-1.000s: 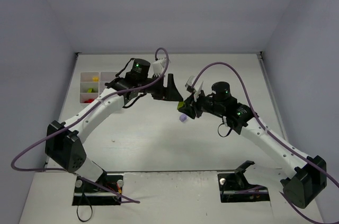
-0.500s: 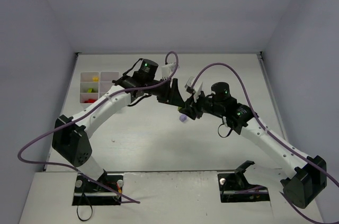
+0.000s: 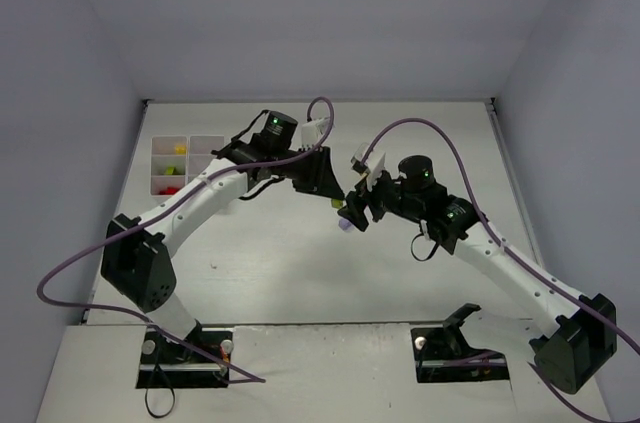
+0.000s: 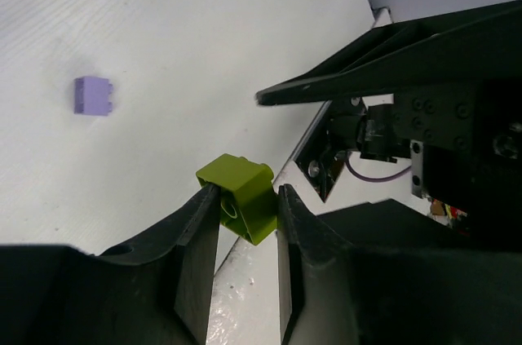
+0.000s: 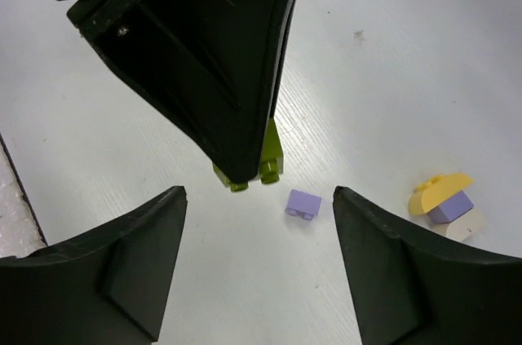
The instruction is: Sort the legos into containers by color
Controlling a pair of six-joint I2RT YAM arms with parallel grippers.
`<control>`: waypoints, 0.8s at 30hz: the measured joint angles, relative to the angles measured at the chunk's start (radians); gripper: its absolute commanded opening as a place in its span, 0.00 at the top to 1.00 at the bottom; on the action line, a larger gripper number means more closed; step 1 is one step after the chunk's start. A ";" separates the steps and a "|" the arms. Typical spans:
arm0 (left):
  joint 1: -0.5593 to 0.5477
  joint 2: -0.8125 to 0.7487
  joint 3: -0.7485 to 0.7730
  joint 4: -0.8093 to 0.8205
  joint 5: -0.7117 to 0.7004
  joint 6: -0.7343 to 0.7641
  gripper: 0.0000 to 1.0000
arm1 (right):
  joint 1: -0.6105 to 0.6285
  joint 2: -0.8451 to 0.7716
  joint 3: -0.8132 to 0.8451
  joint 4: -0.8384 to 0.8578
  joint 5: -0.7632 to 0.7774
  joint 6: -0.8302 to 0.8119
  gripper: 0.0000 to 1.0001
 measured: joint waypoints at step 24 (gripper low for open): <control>0.702 -0.138 -0.165 -0.040 -0.555 -0.090 0.94 | -0.001 -0.007 0.000 -0.010 0.164 0.110 0.19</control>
